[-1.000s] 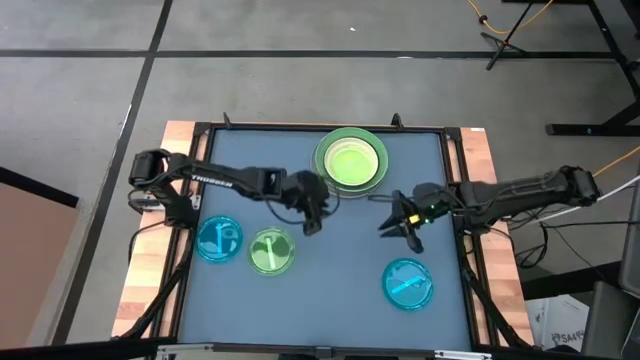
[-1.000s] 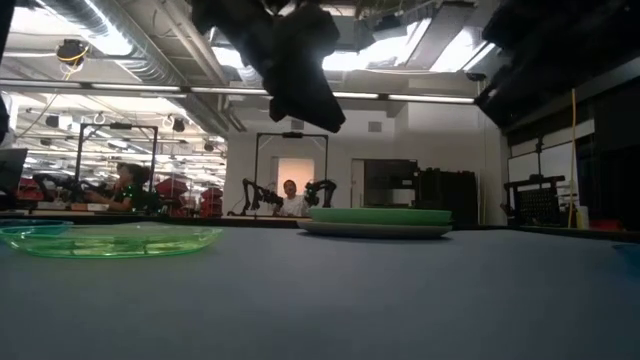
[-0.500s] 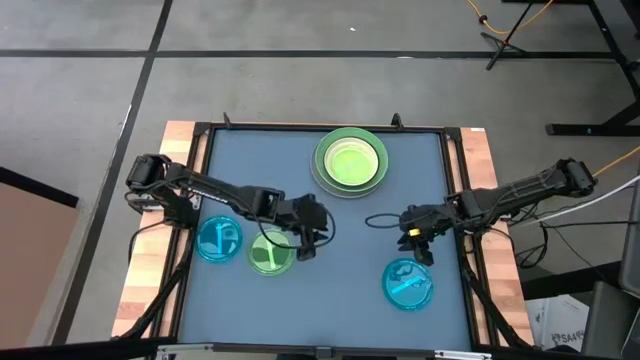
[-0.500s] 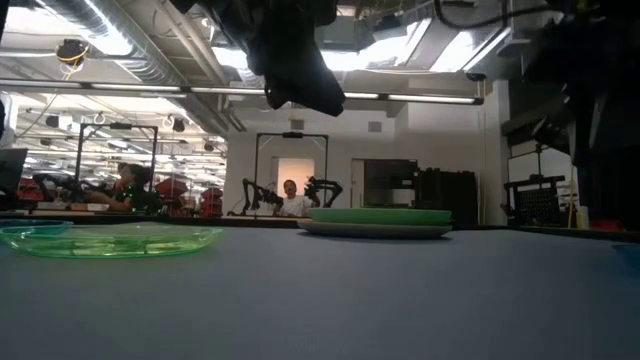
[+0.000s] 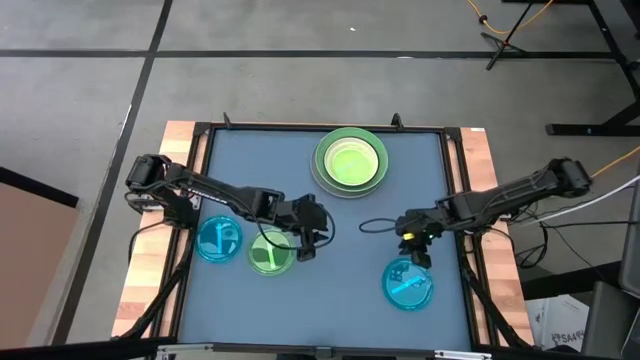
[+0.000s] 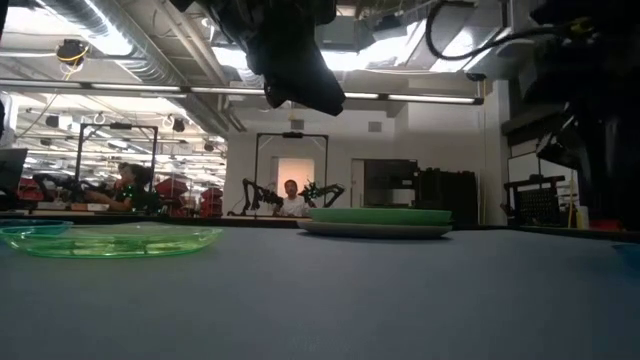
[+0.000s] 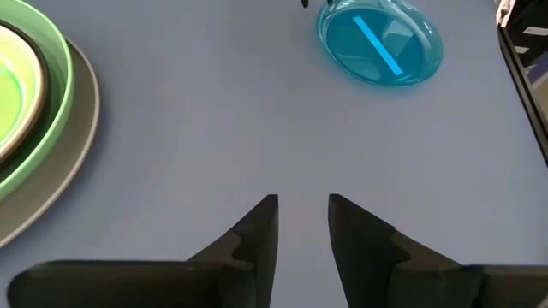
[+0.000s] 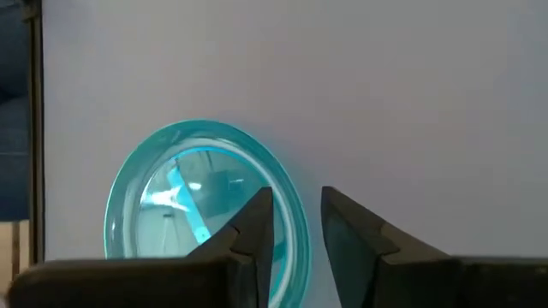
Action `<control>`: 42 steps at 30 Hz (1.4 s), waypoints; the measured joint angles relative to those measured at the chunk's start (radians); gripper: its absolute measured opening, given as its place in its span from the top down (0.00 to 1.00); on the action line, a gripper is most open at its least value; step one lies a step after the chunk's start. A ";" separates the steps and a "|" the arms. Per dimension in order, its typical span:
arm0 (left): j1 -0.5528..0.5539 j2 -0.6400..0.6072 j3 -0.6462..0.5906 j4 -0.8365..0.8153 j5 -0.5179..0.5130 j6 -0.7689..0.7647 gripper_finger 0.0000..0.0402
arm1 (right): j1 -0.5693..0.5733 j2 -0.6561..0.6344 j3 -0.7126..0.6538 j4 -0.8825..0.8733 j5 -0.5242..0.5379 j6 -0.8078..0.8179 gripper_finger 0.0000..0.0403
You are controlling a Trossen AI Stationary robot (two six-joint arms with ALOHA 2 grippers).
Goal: Stack plastic plates
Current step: Stack the small blue plate on the small green plate
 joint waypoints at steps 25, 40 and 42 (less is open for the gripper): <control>0.000 0.000 0.000 0.000 0.001 0.000 0.76 | 0.000 0.269 0.000 0.123 -0.086 -0.103 0.78; 0.000 0.000 0.000 0.000 0.001 0.000 0.76 | -0.002 0.328 0.002 0.130 -0.122 -0.152 0.78; 0.000 0.000 0.000 0.000 0.001 0.000 0.76 | -0.002 0.335 0.003 0.131 -0.131 -0.152 0.78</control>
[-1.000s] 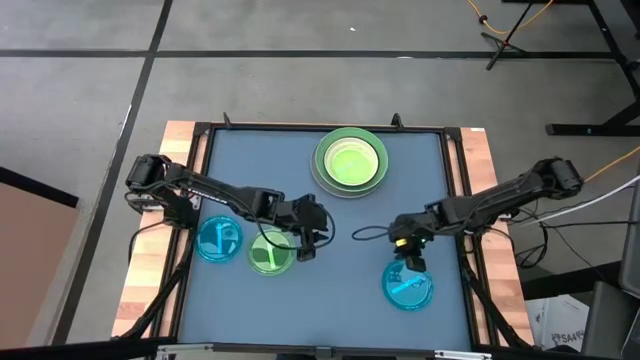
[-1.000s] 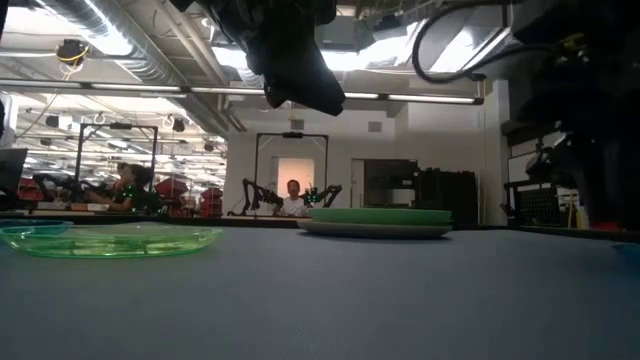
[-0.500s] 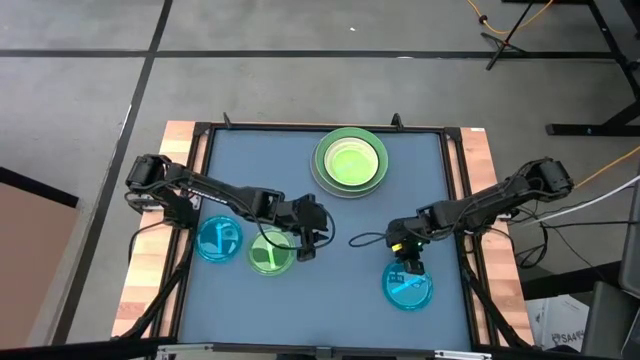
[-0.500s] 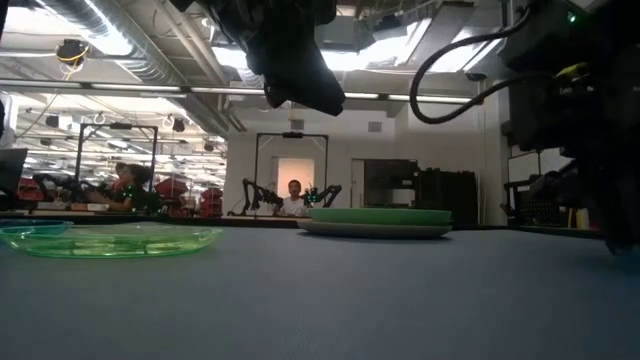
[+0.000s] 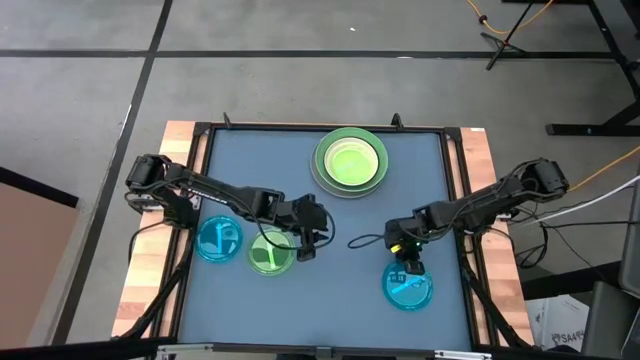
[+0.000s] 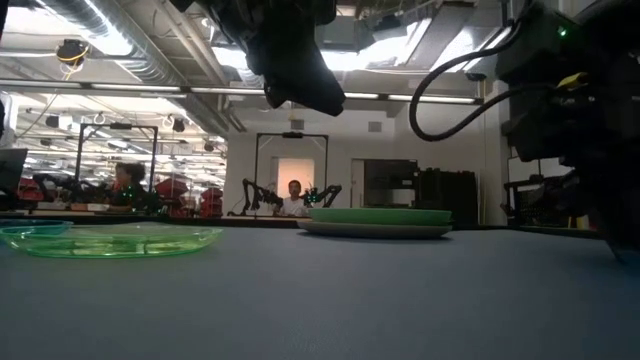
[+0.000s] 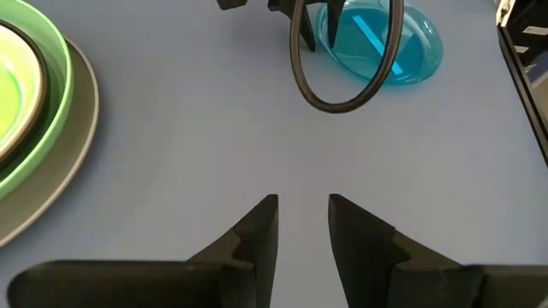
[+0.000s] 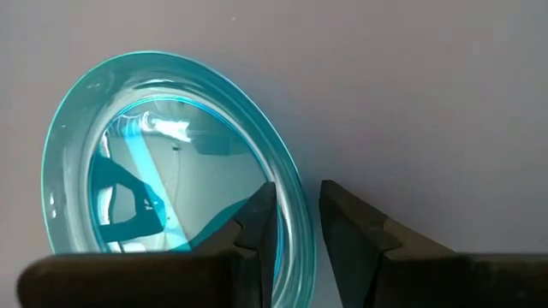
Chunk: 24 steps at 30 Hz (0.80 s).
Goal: Stack plastic plates
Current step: Stack the small blue plate on the small green plate
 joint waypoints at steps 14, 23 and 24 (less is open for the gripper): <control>0.000 0.000 0.000 0.000 0.000 0.000 0.76 | 0.001 0.001 -0.001 -0.002 0.027 0.001 0.78; 0.000 0.000 0.000 0.000 0.000 0.000 0.76 | 0.001 0.001 -0.002 -0.003 0.035 0.001 0.83; 0.000 0.000 0.000 0.000 0.000 0.000 0.76 | 0.001 0.001 -0.002 -0.004 0.036 0.001 0.85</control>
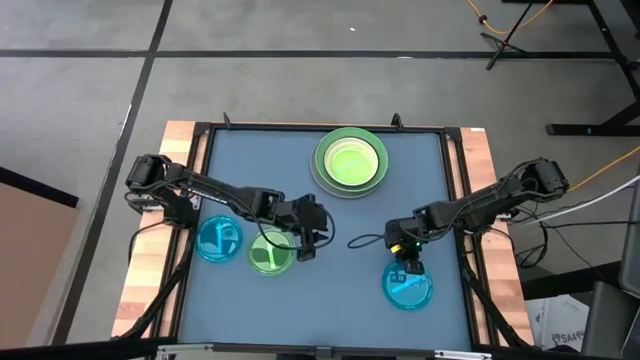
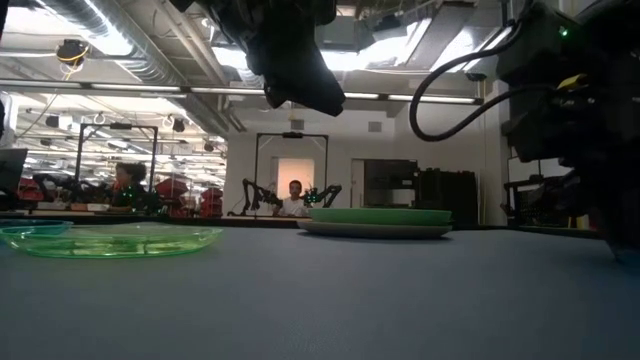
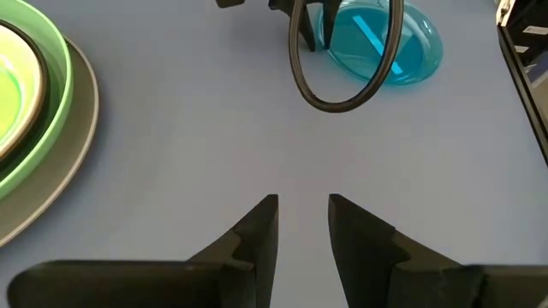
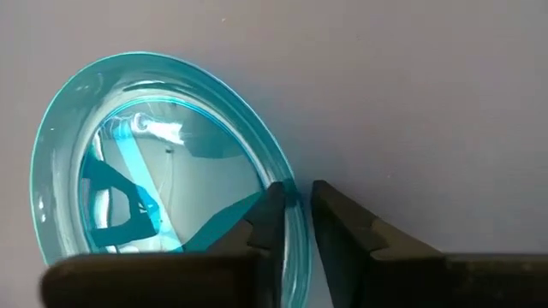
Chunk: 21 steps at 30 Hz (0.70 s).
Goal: Stack plastic plates
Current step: Stack the small blue plate on the small green plate
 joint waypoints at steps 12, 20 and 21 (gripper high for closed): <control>0.000 0.000 0.000 0.000 0.012 0.003 0.76 | 0.000 0.001 -0.002 0.017 0.000 0.000 0.98; -0.003 -0.040 0.000 -0.081 0.012 0.022 0.76 | 0.000 0.002 -0.002 0.036 -0.001 0.002 1.00; -0.005 -0.052 0.000 -0.089 0.012 0.028 0.76 | 0.000 0.002 -0.002 0.039 -0.001 0.002 1.00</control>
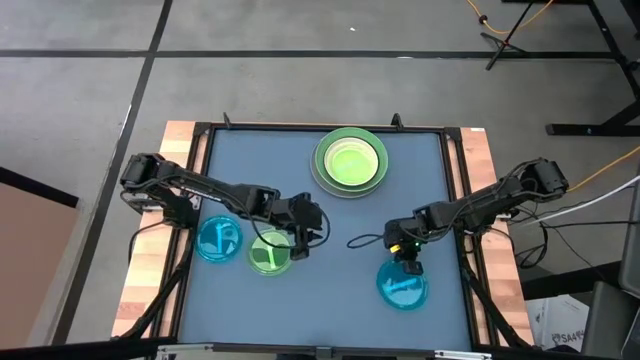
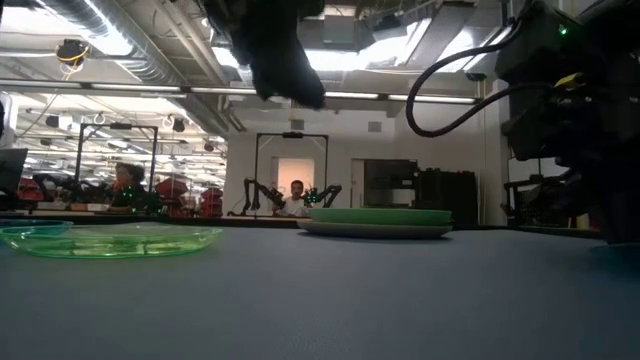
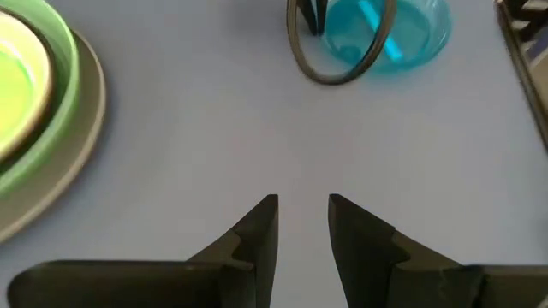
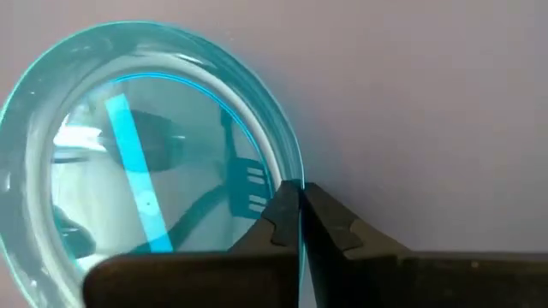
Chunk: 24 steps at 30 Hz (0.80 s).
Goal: Stack plastic plates
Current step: Stack the small blue plate on the small green plate
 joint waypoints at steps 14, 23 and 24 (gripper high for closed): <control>-0.009 -0.260 -0.040 -0.215 -0.043 0.142 0.76 | 0.000 -0.001 0.075 0.011 0.042 0.012 1.00; -0.009 -0.531 -0.392 -0.016 -0.086 0.018 0.76 | -0.003 -0.001 0.159 0.012 0.150 0.000 1.00; -0.009 -0.558 -0.431 0.007 -0.086 -0.002 0.76 | -0.012 -0.001 0.167 0.011 0.161 -0.003 1.00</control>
